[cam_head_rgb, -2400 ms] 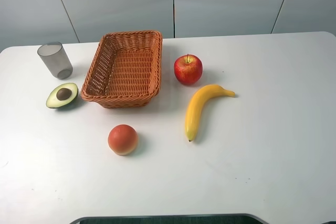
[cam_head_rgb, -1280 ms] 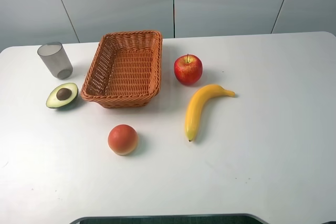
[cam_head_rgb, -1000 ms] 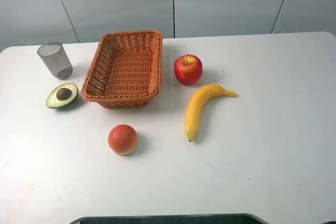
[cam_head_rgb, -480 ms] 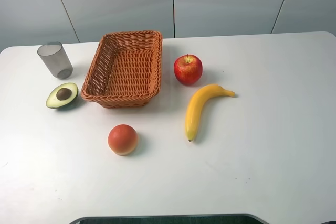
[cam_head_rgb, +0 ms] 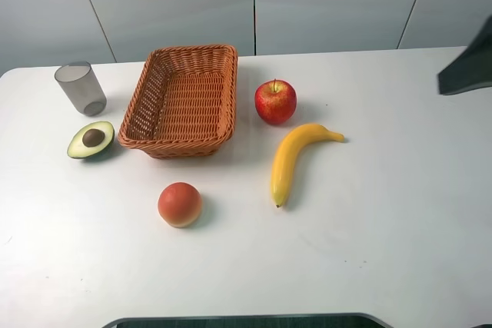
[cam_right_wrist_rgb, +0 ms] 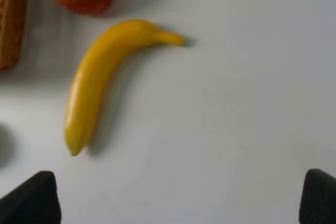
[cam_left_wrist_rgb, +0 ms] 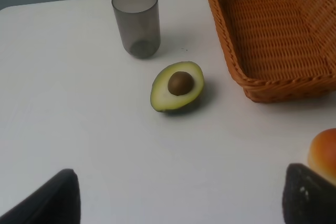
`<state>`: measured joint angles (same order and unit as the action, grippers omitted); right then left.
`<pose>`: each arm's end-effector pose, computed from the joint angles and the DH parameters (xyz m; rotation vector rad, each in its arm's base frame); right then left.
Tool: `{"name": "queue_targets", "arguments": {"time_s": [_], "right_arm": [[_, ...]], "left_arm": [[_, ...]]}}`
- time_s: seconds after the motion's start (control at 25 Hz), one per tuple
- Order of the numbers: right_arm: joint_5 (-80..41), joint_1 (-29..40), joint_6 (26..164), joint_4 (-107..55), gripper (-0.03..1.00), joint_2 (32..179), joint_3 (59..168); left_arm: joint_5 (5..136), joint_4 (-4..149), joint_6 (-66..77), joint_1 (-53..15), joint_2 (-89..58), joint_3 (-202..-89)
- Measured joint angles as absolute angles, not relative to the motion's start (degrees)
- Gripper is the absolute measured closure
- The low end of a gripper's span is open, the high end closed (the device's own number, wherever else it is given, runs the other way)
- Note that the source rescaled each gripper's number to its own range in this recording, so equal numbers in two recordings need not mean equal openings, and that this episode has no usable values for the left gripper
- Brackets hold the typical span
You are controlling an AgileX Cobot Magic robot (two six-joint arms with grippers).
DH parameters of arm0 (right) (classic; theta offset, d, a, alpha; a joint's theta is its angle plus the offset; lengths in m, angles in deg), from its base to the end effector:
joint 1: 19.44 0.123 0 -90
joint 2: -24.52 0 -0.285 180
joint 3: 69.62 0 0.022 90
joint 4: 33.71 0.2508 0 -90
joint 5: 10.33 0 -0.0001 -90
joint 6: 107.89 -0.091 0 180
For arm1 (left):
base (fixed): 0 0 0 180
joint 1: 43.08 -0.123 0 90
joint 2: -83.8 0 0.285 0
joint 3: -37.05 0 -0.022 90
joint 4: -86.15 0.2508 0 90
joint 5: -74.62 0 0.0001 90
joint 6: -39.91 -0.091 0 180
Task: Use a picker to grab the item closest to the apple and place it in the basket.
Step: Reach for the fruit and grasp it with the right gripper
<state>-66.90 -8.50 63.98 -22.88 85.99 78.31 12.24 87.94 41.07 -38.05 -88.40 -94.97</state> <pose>0.1553 0.0446 0.3023 0.0173 2.6359 0.3583 -0.0069 0.0031 0.2779 0.0675 2.0609 -0.0293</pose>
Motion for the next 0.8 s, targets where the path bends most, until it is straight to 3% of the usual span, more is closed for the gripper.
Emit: {"name": "queue_targets", "arguments": {"time_s": [0.28, 0.8], "right_arm": [[-56.72, 1.70, 50.95, -26.20, -0.03, 105.47, 79.42], [-55.30, 14.85, 34.83, -37.44, -0.03, 135.28, 97.06]], "left_arm": [[12.24, 87.94, 41.07, -38.05, -88.40, -94.97], [12.24, 87.94, 41.07, -38.05, -88.40, -94.97]]}}
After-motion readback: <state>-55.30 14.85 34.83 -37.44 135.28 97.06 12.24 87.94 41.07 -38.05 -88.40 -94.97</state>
